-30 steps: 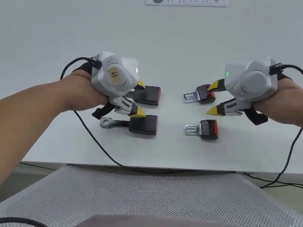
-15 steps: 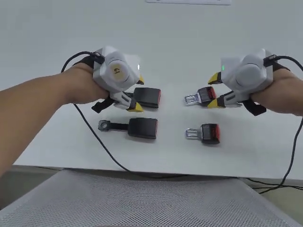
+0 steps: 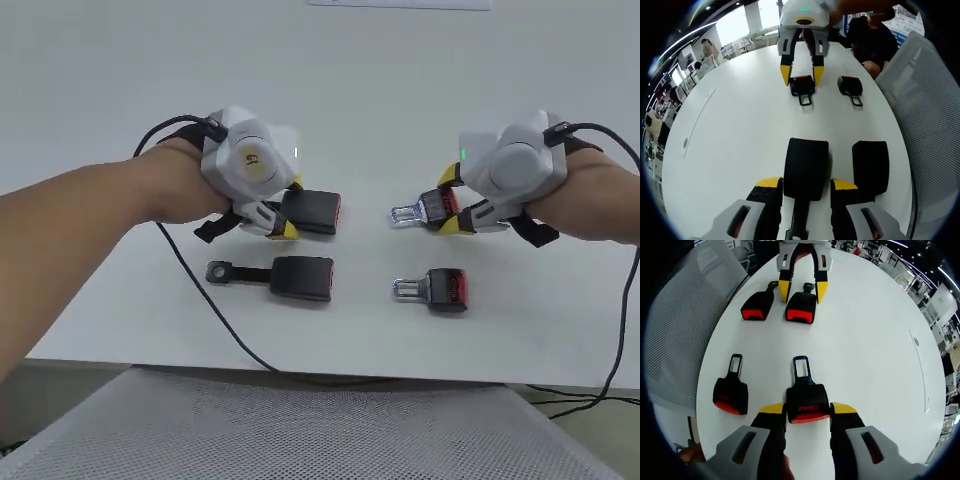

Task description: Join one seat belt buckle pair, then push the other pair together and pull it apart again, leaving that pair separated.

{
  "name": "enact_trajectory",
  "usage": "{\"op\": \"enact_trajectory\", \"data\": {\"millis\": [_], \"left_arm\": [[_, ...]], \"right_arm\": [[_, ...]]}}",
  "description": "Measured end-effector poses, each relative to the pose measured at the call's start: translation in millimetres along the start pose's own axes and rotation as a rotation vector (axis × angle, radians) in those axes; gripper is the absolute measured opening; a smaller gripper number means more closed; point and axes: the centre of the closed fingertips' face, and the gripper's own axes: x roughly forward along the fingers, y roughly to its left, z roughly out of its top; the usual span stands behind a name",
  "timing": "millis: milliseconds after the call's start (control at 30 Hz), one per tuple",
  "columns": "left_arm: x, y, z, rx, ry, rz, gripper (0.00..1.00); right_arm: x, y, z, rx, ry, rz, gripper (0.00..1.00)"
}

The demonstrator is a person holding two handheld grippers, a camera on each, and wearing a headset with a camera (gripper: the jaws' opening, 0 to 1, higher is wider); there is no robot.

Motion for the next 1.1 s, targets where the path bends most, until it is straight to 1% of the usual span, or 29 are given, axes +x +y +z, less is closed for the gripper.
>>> {"op": "enact_trajectory", "data": {"millis": [67, 233, 300, 367, 500, 733, 833, 900, 967, 1033, 1100], "left_arm": [[1.5, -0.9, -1.5, 0.005, 0.003, -0.002, 0.38], [2.5, 1.3, -3.8, 0.012, 0.016, 0.003, 0.36], [3.0, 1.8, -4.8, 0.014, 0.02, 0.004, 0.36], [3.8, 2.7, -6.3, 0.02, 0.026, 0.009, 0.35], [3.0, 2.7, -4.8, 0.018, 0.017, 0.007, 0.33], [3.2, 2.5, -5.3, 0.022, 0.019, 0.008, 0.32], [3.1, 2.3, -5.4, 0.018, 0.018, 0.012, 0.32], [3.0, 2.1, -5.2, 0.019, 0.017, 0.011, 0.32], [3.0, 2.0, -5.0, 0.022, 0.018, 0.011, 0.32], [3.0, 1.3, -4.5, 0.031, 0.022, 0.012, 0.32], [2.9, 1.2, -4.5, 0.03, 0.025, 0.013, 0.32]], "right_arm": [[-0.5, 0.9, -1.0, 0.012, -0.001, 0.005, 0.31], [-4.8, 8.9, -4.4, 0.006, 0.005, 0.009, 0.31], [-3.9, 8.6, -7.8, 0.016, 0.002, 0.006, 0.31], [-6.7, 10.8, -6.5, 0.028, -0.002, 0.003, 0.31], [-6.9, 12.9, -6.1, 0.034, -0.005, -0.008, 0.31], [-3.4, 10.7, -9.2, 0.043, -0.017, -0.011, 0.31], [-1.8, 9.6, -9.9, 0.039, -0.011, -0.014, 0.31], [-4.5, 11.0, -7.5, 0.043, -0.009, -0.017, 0.31], [-3.6, 9.7, -9.2, 0.042, -0.006, -0.016, 0.31], [-6.3, 11.3, -6.4, 0.04, -0.002, -0.017, 0.31], [-4.1, 10.6, -6.4, 0.043, -0.006, -0.017, 0.31]]}}
